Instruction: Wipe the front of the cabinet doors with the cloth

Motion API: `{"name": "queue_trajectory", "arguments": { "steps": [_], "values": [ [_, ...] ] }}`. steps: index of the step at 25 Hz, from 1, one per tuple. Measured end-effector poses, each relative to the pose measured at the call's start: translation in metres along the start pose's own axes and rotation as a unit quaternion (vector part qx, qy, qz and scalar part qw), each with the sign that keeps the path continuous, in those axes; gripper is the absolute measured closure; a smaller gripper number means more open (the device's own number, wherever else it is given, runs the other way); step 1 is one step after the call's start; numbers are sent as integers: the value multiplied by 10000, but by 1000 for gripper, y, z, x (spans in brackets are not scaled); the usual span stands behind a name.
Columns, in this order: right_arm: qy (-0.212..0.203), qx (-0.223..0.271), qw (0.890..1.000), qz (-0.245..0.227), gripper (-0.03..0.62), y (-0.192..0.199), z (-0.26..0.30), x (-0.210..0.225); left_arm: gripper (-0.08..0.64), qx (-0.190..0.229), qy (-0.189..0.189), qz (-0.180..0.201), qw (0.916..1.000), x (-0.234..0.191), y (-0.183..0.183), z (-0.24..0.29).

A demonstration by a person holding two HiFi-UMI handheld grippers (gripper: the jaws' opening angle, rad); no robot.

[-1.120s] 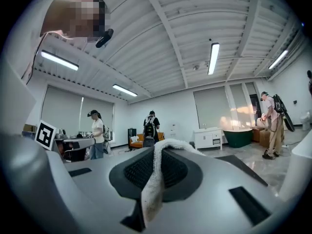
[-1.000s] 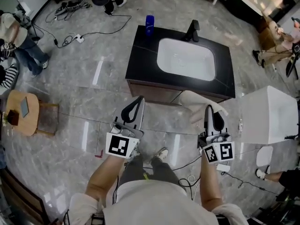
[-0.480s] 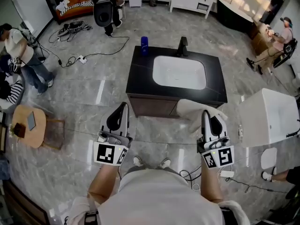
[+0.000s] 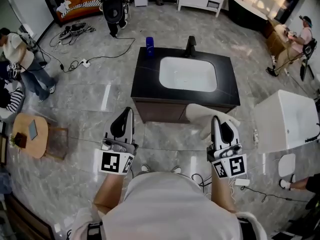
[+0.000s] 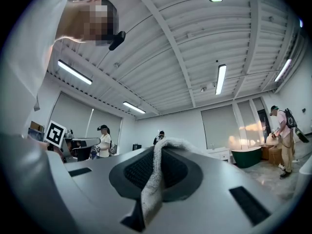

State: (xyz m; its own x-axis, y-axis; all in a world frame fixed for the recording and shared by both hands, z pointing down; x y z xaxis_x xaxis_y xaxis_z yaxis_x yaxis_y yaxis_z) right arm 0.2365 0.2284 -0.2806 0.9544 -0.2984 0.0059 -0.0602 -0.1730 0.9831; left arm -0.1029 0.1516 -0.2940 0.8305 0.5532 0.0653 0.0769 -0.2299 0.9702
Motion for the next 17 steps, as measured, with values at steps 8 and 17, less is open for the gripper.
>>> {"name": "queue_trajectory", "arguments": {
  "steps": [8, 17],
  "values": [
    [30, -34, 9999, -153, 540, -5, 10, -2, 543, -45, 49, -61, 10000, -8, 6, 10],
    [-52, 7, 9999, -98, 540, -6, 26, -6, 543, -10, 33, -68, 10000, -20, 6, 12]
  ]
}}
Point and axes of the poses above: the fingertips, and each gripper's own axes: z forward along the fingers, x to its right, y out of its underside, the point moved 10 cm from there along -z, backward along the fingers
